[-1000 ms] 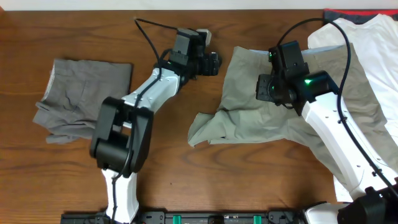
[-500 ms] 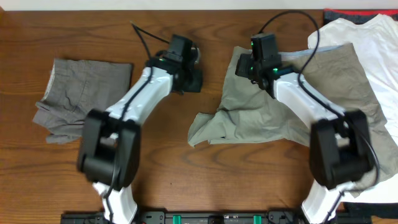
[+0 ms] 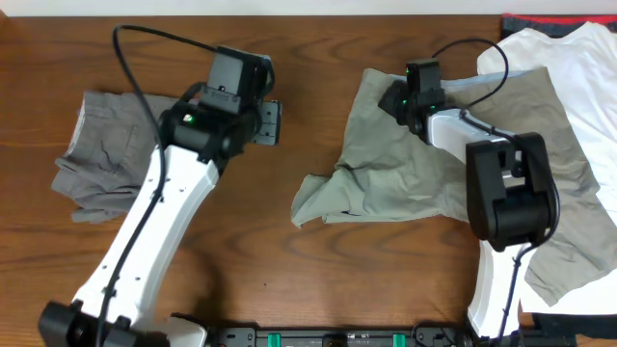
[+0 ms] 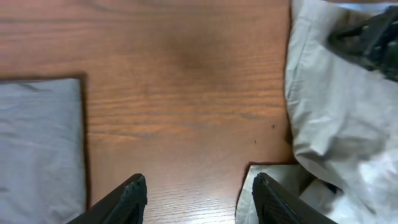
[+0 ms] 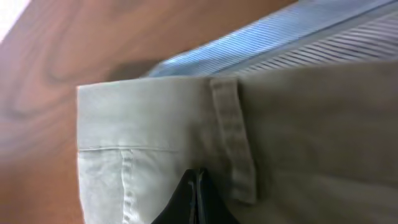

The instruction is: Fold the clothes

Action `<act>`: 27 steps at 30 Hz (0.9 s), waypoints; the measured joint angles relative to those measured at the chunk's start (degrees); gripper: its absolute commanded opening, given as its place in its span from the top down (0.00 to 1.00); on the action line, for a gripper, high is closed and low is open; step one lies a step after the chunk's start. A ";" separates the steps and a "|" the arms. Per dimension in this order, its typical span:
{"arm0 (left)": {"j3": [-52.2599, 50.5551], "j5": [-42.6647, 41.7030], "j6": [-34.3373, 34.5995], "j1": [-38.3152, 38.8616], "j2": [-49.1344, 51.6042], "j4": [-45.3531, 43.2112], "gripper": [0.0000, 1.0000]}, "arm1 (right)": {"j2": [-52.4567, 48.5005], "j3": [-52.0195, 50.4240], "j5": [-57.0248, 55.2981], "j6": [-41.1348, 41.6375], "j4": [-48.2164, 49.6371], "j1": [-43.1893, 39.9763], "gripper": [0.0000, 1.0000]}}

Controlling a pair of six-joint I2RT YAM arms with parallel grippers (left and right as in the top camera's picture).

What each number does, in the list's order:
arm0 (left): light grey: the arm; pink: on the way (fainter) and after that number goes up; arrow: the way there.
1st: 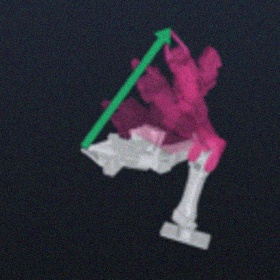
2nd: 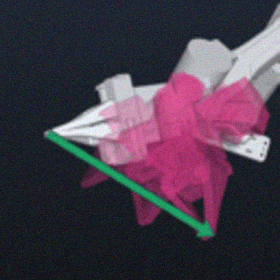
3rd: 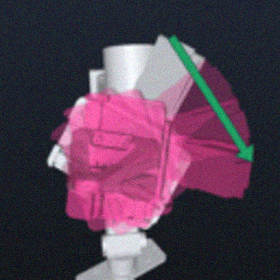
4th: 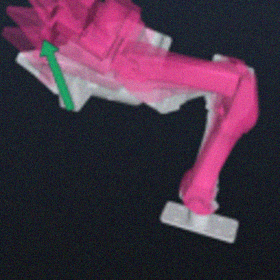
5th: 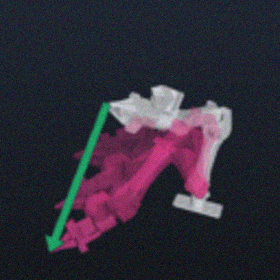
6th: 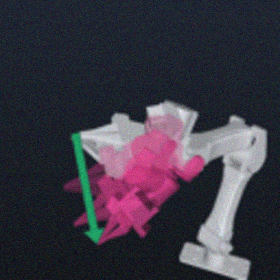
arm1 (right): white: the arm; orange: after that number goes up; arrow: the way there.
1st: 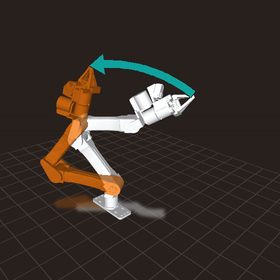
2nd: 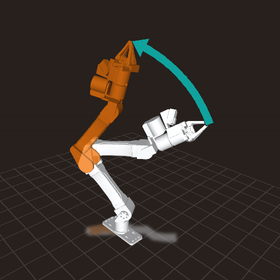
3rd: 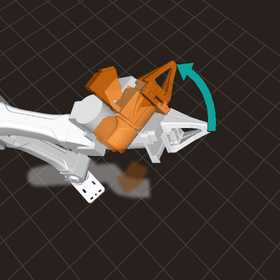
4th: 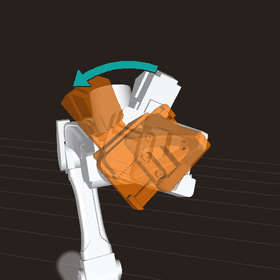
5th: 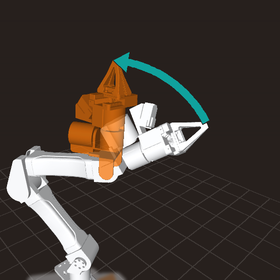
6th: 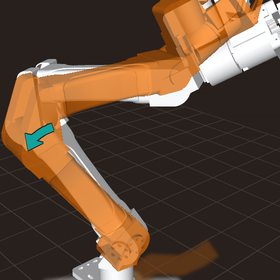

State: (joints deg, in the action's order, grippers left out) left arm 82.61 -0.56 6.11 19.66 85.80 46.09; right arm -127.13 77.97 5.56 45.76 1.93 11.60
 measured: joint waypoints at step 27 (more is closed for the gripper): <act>0.00 9.25 0.02 -2.91 -2.34 0.07 0.26 | -13.84 33.07 17.18 -30.99 -32.52 19.78 0.79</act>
State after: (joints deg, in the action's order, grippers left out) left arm 82.61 8.69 6.13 16.75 83.46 46.15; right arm -140.97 111.04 22.74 14.76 -30.59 31.38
